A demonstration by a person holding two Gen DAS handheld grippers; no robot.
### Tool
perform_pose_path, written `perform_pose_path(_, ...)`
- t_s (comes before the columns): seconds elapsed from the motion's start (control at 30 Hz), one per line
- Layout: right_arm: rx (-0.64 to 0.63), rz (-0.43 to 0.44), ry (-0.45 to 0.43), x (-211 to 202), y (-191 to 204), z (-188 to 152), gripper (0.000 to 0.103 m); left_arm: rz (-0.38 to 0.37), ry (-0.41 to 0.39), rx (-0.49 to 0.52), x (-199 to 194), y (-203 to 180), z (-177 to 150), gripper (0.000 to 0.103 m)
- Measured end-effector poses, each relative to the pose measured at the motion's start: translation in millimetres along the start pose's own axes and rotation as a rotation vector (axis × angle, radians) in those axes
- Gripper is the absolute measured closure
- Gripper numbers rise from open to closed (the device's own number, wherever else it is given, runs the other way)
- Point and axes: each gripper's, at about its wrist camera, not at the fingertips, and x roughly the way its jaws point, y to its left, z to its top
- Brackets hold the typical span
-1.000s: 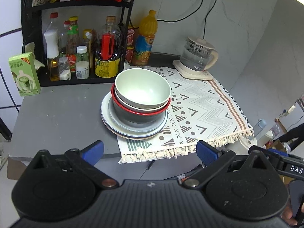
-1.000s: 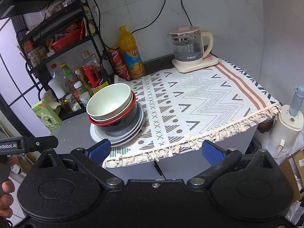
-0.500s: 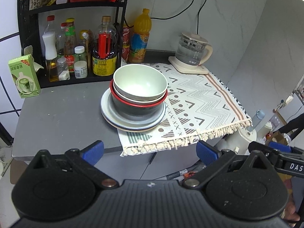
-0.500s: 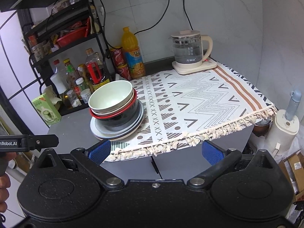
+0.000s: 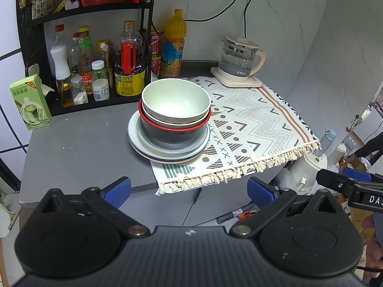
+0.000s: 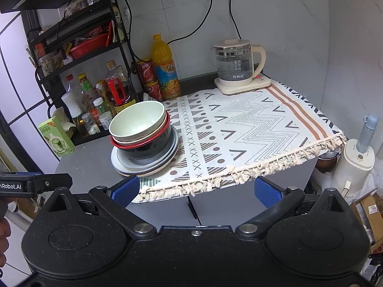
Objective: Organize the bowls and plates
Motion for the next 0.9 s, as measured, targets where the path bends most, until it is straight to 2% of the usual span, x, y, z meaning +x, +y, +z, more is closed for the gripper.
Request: perform_pose_path(0.9,-0.007,0.01,-0.013,-1.2,10.8,1.5,0.0,0.002,-0.008,-0.016,-1.7,2.1,1.0,0.001)
